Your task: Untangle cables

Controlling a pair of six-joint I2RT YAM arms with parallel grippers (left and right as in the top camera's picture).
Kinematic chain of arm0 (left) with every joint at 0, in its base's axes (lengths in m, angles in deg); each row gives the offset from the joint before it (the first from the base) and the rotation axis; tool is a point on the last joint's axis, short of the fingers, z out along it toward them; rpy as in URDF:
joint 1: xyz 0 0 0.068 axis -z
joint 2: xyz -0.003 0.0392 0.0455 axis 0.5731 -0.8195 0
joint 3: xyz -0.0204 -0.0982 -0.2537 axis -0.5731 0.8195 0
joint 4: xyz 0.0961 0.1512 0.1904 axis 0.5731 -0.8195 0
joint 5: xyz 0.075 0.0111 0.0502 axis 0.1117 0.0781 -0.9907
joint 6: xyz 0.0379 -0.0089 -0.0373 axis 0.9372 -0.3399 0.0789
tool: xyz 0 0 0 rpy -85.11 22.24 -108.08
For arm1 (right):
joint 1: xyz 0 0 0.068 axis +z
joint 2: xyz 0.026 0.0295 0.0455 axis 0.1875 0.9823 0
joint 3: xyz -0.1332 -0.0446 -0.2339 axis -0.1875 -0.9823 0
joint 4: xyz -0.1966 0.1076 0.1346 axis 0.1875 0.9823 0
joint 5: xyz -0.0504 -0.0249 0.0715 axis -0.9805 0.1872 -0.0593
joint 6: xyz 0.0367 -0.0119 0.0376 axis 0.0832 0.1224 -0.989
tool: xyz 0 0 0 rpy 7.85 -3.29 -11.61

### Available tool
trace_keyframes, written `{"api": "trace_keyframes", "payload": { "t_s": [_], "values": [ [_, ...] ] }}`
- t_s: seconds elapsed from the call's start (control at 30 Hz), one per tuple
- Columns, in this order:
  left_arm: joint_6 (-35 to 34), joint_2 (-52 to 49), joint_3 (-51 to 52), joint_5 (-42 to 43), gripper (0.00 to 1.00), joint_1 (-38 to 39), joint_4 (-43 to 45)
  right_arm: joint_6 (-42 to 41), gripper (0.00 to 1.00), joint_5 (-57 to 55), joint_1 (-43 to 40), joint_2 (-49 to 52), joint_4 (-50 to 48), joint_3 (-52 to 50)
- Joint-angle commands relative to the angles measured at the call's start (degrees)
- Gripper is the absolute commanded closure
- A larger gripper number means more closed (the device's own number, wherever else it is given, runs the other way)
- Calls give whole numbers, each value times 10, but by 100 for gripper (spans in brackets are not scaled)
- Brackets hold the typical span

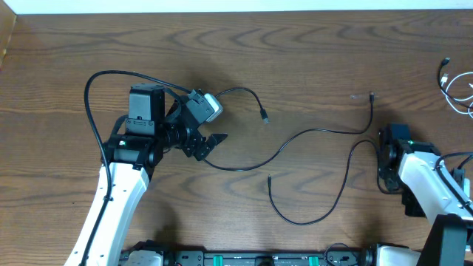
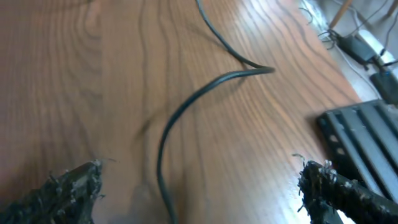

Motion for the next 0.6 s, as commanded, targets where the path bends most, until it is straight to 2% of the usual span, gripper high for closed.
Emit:
{"api": "trace_keyframes", "payload": {
  "t_s": [0.0, 0.17, 0.3, 0.57],
  "values": [
    [-3, 1, -7, 3, 11, 1, -1, 83, 1, -19, -14, 0, -45, -7],
    [-3, 1, -7, 3, 11, 1, -1, 228, 1, -9, -27, 0, -159, -23],
    [-3, 1, -7, 3, 11, 1, -1, 319, 1, -2, -35, 0, -212, -23],
    [-3, 1, -7, 3, 11, 1, -1, 330, 1, 54, -56, 8, -227, -23]
  ]
}}
